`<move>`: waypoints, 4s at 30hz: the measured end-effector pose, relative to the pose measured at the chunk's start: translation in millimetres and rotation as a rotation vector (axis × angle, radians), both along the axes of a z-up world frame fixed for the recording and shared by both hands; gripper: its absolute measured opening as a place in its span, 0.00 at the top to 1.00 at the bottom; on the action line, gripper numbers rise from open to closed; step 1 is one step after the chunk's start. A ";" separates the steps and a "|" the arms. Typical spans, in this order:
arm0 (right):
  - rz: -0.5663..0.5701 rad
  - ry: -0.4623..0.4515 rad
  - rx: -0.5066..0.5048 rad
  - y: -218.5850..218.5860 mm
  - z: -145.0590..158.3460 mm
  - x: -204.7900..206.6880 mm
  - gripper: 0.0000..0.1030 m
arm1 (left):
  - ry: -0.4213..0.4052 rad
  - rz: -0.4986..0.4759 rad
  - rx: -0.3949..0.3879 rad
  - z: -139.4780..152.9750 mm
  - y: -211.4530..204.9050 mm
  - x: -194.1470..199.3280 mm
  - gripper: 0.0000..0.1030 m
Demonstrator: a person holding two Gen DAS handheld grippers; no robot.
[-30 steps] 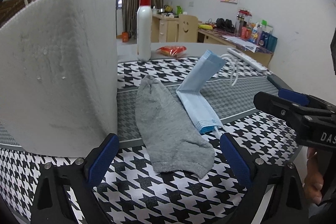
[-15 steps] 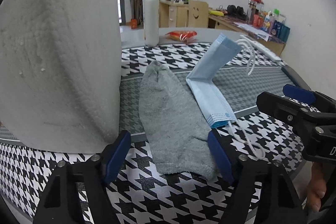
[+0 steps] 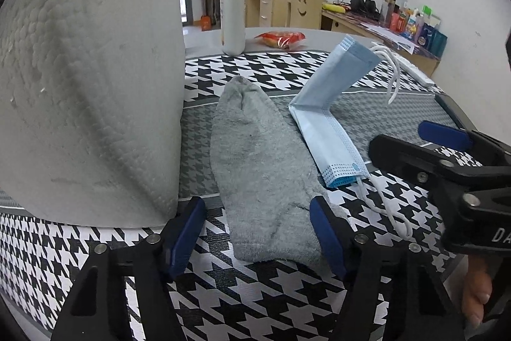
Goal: Organize soft objects
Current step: 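Grasp the grey sock with the left tool while the right grasps the blue mask, then lift the grey sock and blue mask and carry both toward the foam box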
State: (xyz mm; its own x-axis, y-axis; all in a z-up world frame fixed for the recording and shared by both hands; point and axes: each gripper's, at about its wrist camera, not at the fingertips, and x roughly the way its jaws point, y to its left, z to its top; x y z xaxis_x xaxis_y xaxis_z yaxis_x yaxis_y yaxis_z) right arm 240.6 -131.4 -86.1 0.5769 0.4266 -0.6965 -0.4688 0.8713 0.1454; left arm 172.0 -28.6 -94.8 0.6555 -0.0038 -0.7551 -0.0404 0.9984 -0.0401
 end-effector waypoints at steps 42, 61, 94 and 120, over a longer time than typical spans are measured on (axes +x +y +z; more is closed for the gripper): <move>0.024 0.070 -0.167 47.4 -18.3 12.9 0.57 | -0.041 0.024 -0.039 6.5 10.6 -13.9 0.85; -0.048 0.020 -0.098 18.2 9.7 -1.5 0.89 | -0.140 -0.043 -0.040 23.2 7.8 -28.3 0.86; -0.108 -0.111 -0.043 -6.7 55.5 -33.3 0.89 | -0.291 -0.103 0.008 64.4 -4.6 -41.1 0.88; -0.138 -0.173 -0.020 -17.0 75.1 -41.6 0.89 | -0.366 -0.135 0.036 86.7 -9.6 -42.4 0.88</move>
